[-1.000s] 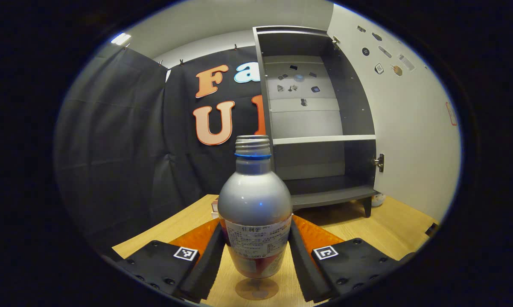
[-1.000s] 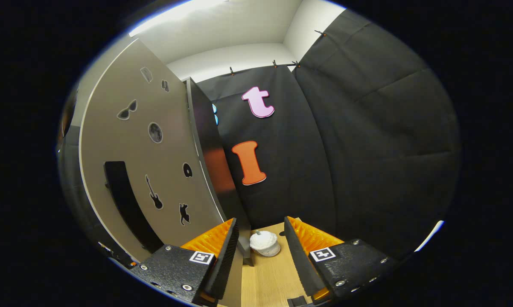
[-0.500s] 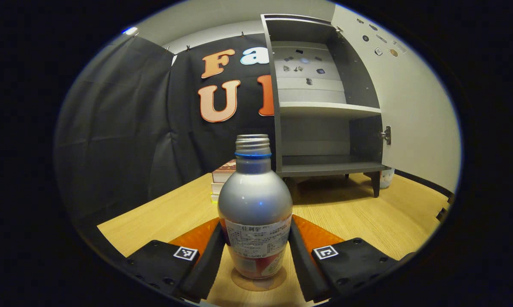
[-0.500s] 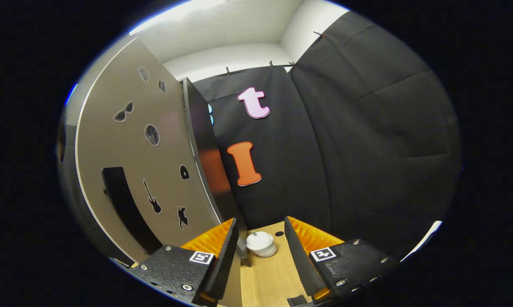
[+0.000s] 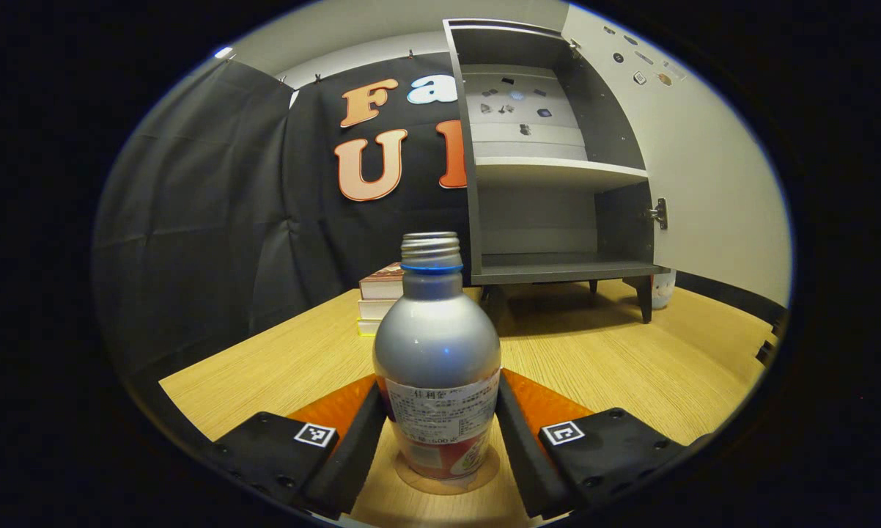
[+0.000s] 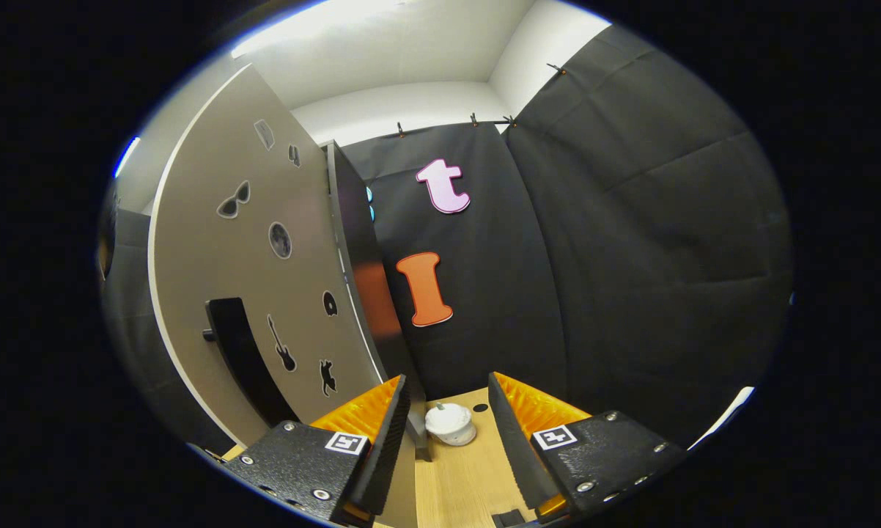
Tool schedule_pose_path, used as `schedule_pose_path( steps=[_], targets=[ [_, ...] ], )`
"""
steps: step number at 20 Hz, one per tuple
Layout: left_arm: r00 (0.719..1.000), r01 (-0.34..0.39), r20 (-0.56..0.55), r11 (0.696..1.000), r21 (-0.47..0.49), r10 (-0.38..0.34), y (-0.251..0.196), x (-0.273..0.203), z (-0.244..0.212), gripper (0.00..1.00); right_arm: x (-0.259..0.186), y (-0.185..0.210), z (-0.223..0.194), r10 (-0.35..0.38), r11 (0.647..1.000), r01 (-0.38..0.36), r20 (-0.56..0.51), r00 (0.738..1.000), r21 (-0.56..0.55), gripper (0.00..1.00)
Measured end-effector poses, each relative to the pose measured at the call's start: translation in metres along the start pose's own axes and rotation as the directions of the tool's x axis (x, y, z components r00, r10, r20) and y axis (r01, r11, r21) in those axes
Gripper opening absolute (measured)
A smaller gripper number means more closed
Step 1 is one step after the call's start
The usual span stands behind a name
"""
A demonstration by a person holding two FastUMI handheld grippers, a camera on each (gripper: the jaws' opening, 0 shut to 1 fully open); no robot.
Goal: Open the cabinet door with the right hand, grasp the bottle in the cabinet with the left hand and place it on the coaster, then close the cabinet door with the right hand.
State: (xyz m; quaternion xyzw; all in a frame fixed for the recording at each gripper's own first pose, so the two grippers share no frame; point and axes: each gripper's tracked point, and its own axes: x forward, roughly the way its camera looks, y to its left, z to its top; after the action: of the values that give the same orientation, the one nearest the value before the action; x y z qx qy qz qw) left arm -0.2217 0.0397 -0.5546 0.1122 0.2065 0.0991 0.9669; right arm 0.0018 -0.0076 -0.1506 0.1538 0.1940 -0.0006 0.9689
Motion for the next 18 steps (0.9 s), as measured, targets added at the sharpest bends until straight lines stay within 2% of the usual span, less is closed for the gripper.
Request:
schedule_pose_path(
  steps=[5,8,12,13,14,18],
  targets=[
    [0.999,-0.02,0.026,0.998,0.062,0.018,0.002,-0.003,0.026,0.9,-0.001,0.0,-0.005,0.01,1.0,-0.01,-0.015,1.0,0.005,0.68],
    [0.999,-0.016,0.033,0.997,0.073,0.014,0.001,-0.002,0.042,0.9,-0.002,0.002,0.005,0.022,1.0,-0.021,0.018,1.0,-0.019,0.68],
    [0.999,-0.039,0.018,0.996,0.083,0.038,0.006,-0.001,0.065,0.96,-0.002,0.008,0.013,0.079,0.997,-0.079,0.034,0.996,-0.004,0.68],
    [0.999,-0.043,0.015,0.996,0.083,0.042,0.006,-0.002,0.071,0.96,-0.002,0.011,0.016,0.097,0.995,-0.097,0.039,0.995,0.01,0.77],
    [0.999,-0.039,0.01,0.996,0.085,0.038,0.003,-0.003,0.078,0.96,-0.003,0.012,0.021,0.111,0.994,-0.112,0.054,0.992,0.012,0.69],
    [0.999,-0.024,0.025,0.995,0.093,0.021,-0.007,-0.004,0.121,0.95,-0.009,0.022,0.035,0.178,0.984,-0.175,0.075,0.981,-0.039,0.7]
  ],
)
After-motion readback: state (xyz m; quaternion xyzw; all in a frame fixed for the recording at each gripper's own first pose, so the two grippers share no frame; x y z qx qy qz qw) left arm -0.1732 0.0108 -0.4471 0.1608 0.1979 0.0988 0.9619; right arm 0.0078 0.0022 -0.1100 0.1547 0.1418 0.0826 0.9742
